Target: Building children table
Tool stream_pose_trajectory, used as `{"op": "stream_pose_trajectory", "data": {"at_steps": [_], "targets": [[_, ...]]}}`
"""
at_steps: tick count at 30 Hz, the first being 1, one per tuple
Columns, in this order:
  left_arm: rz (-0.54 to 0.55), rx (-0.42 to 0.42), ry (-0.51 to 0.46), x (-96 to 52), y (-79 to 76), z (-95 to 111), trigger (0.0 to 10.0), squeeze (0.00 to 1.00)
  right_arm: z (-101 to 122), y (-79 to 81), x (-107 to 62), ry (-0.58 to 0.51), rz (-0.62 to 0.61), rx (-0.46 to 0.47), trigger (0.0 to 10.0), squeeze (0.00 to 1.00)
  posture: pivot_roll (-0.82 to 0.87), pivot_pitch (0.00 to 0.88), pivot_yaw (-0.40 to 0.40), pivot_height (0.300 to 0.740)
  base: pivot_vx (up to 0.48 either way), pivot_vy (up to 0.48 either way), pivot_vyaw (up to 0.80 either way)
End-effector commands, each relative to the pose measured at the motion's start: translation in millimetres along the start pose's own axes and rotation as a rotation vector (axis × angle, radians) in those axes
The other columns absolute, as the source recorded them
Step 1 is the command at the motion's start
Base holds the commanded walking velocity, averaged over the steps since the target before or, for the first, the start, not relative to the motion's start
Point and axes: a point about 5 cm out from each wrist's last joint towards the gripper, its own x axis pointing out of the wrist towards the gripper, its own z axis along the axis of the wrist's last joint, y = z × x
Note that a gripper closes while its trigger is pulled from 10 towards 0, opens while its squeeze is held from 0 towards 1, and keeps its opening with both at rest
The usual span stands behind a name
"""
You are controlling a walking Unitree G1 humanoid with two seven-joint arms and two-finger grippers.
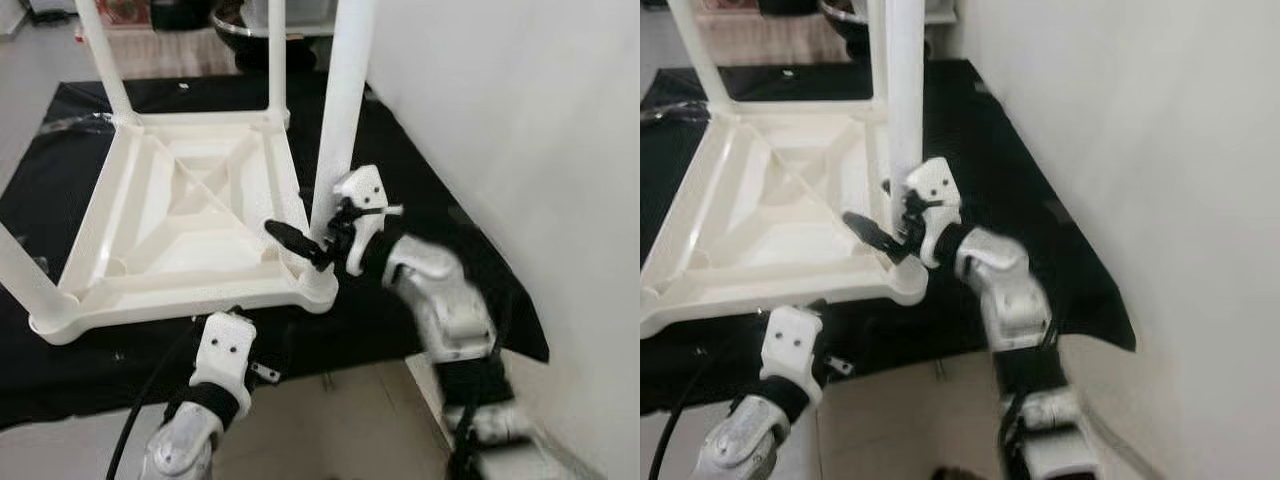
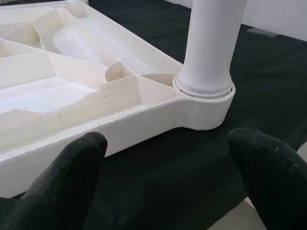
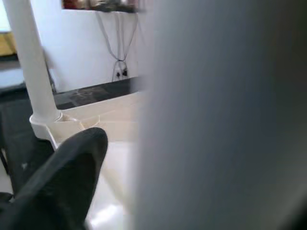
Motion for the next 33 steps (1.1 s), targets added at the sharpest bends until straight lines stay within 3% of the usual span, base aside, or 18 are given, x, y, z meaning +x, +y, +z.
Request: {"op": "stream_pose_trajectory", "data": {"at_steps": [1, 2, 5, 6, 9, 16, 17, 18, 20, 21, 28, 32, 33], "targets": [[-0.003, -0.001, 0.004, -1.7, -3.4, -2, 10.0, 0.0, -3, 0.3, 3.0, -0.02, 0.069, 0.009, 10.0, 0.24, 0.1, 0.121, -0.125, 0.74, 0.0, 0.0, 0.0], [-0.004, -0.001, 0.002, -3.7, -4.7, -1, 10.0, 0.0, -1, -4.1, 2.2, -0.025, 0.099, 0.015, 10.0, 0.0, 0.12, 0.133, -0.127, 0.74, 0.0, 0.0, 0.0], [-0.006, -0.002, 0.0, -8.2, -7.1, 0, 10.0, 0.0, 5, -12.4, 2.8, -0.033, 0.157, 0.02, 10.0, 0.0, 0.13, 0.143, -0.127, 0.74, 0.0, 0.0, 0.0], [-0.011, 0.004, 0.006, -13.9, -9.2, 0, 10.0, 0.0, 11, -17.2, 5.7, -0.036, 0.239, 0.031, 10.0, 0.0, 0.17, 0.173, -0.126, 0.74, 0.0, 0.0, 0.0], [-0.014, 0.006, 0.007, -16.1, -10.0, 1, 10.0, 0.0, 12, -18.7, 7.0, -0.035, 0.26, 0.033, 10.0, 0.0, 0.17, 0.177, -0.125, 0.74, 0.0, 0.0, 0.0], [-0.017, 0.009, 0.017, -32.4, -13.2, 4, 10.0, 0.0, 22, -18.8, 16.7, -0.043, 0.465, 0.063, 10.0, 0.0, 0.22, 0.233, -0.118, 0.74, 0.0, 0.0, 0.0], [-0.017, 0.008, 0.021, -34.8, -13.7, 4, 10.0, 0.0, 24, -18.3, 18.5, -0.042, 0.499, 0.064, 9.5, 0.0, 0.23, 0.238, -0.118, 0.74, 0.0, 0.0, 0.0], [-0.017, 0.007, 0.024, -37.2, -14.2, 5, 10.0, 0.0, 25, -17.9, 20.6, -0.042, 0.522, 0.067, 3.8, 0.0, 0.24, 0.247, -0.116, 0.74, 0.0, 0.0, 0.0], [-0.018, 0.006, 0.027, -39.1, -14.6, 5, 10.0, 0.0, 26, -18.2, 22.1, -0.045, 0.54, 0.069, 3.8, 0.0, 0.24, 0.249, -0.116, 0.74, 0.0, 0.0, 0.0], [-0.018, 0.006, 0.03, -40.6, -14.9, 5, 10.0, 0.0, 27, -18.6, 23.8, -0.046, 0.544, 0.068, 0.0, 0.0, 0.24, 0.254, -0.113, 0.74, 0.0, 0.0, 0.0], [-0.014, 0.008, 0.039, -43.3, -15.3, 6, 10.0, 0.0, 32, -25.9, 21.3, -0.068, 0.536, 0.068, 0.0, 0.0, 0.25, 0.253, -0.112, 0.74, 0.0, 0.0, 0.0], [-0.014, 0.004, 0.039, -41.1, -16.1, 6, 10.0, 0.0, 35, -36.5, 12.2, -0.082, 0.463, 0.036, 0.0, 0.0, 0.22, 0.237, -0.118, 0.74, 0.0, 0.0, 0.0], [-0.014, 0.0, 0.037, -39.2, -16.7, 5, 10.0, 0.0, 33, -41.3, 7.8, -0.06, 0.391, -0.016, 0.0, 0.0, 0.2, 0.227, -0.129, 0.74, 0.0, 0.0, 0.0]]}}
